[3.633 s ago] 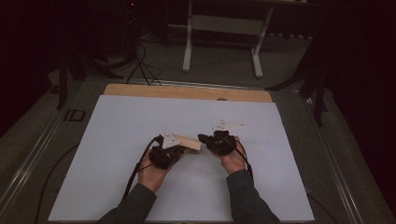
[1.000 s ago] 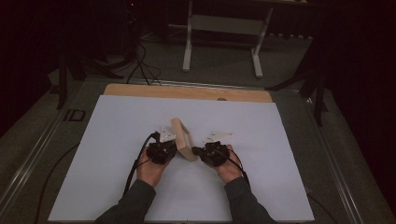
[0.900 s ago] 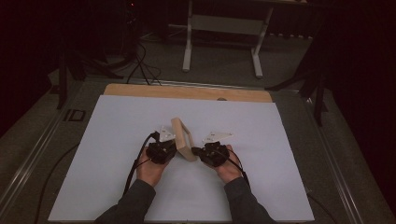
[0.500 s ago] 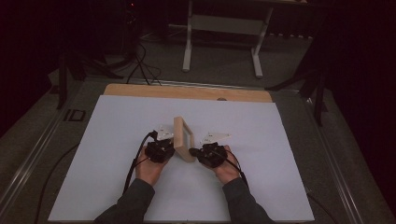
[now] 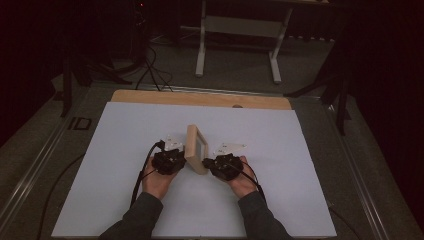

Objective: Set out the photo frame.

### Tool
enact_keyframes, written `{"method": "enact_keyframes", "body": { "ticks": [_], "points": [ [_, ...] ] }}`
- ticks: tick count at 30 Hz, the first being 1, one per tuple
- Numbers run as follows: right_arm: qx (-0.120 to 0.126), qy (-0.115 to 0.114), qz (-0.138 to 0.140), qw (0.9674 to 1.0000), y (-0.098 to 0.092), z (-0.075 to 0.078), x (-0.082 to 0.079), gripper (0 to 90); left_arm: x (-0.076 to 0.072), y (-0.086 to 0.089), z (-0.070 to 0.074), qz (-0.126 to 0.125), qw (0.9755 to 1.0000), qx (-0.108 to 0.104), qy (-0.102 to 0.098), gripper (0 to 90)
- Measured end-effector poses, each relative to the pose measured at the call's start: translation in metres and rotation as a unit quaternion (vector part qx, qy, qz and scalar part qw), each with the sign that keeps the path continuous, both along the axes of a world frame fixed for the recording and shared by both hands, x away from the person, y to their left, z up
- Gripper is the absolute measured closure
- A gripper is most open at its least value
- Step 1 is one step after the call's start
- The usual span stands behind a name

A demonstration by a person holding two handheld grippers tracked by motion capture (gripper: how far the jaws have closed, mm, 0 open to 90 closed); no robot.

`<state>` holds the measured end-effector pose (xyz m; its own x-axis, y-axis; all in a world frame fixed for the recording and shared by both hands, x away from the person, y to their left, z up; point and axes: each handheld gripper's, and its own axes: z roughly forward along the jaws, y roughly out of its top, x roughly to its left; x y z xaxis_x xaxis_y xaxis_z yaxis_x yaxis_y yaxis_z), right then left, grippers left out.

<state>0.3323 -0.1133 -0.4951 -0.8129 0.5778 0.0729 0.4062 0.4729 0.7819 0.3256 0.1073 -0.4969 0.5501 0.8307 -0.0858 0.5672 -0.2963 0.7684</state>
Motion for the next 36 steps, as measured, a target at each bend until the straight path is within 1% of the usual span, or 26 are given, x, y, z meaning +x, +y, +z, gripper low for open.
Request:
{"method": "enact_keyframes", "body": {
  "ticks": [3,8,9,11,15,19,23,27,29,32,35,36],
  "points": [
    [-0.006,-0.008,-0.001,0.9999,-0.002,0.002,-0.002,79.9,-0.001,0.006,-0.001,0.01,0.9999,-0.002,0.004,70.6],
    [-0.015,-0.016,-0.001,0.9998,-0.004,0.003,-0.006,75.5,-0.001,0.012,-0.003,0.017,0.9998,-0.003,0.007,61.6],
    [-0.02,-0.019,-0.002,0.9996,-0.005,0.002,-0.007,73.2,-0.001,0.014,-0.004,0.021,0.9998,0.002,0.006,59.7],
    [-0.02,-0.02,-0.002,0.9996,-0.006,0.002,-0.007,71.1,-0.002,0.015,-0.005,0.026,0.9996,0.007,0.004,56.4],
    [-0.016,-0.02,-0.005,0.9997,-0.01,0.003,-0.007,67.3,-0.006,0.017,-0.004,0.027,0.9996,0.006,0.0,52.3],
    [-0.009,-0.02,-0.014,0.9997,-0.015,0.005,-0.008,64.0,-0.008,0.022,-0.003,0.026,0.9997,-0.003,0.003,50.6],
    [-0.004,-0.019,-0.021,0.9996,-0.02,0.007,-0.007,62.2,-0.01,0.023,-0.001,0.021,0.9997,-0.008,0.005,49.0],
    [0.0,-0.021,-0.026,0.9994,-0.024,0.008,-0.007,61.3,-0.012,0.023,0.0,0.011,0.9998,-0.012,0.009,45.7],
    [0.002,-0.02,-0.029,0.9994,-0.026,0.008,-0.006,60.9,-0.014,0.023,0.0,0.008,0.9999,-0.007,0.012,44.4],
    [0.002,-0.022,-0.031,0.9993,-0.028,0.009,-0.006,60.2,-0.016,0.024,0.001,0.005,0.9998,-0.011,0.013,43.4],
    [0.003,-0.021,-0.031,0.9993,-0.028,0.009,-0.006,59.2,-0.018,0.024,0.003,0.0,0.9997,-0.019,0.016,43.3],
    [0.004,-0.021,-0.032,0.9993,-0.028,0.009,-0.006,59.0,-0.019,0.024,0.003,-0.002,0.9997,-0.018,0.016,43.2]
  ]
}}
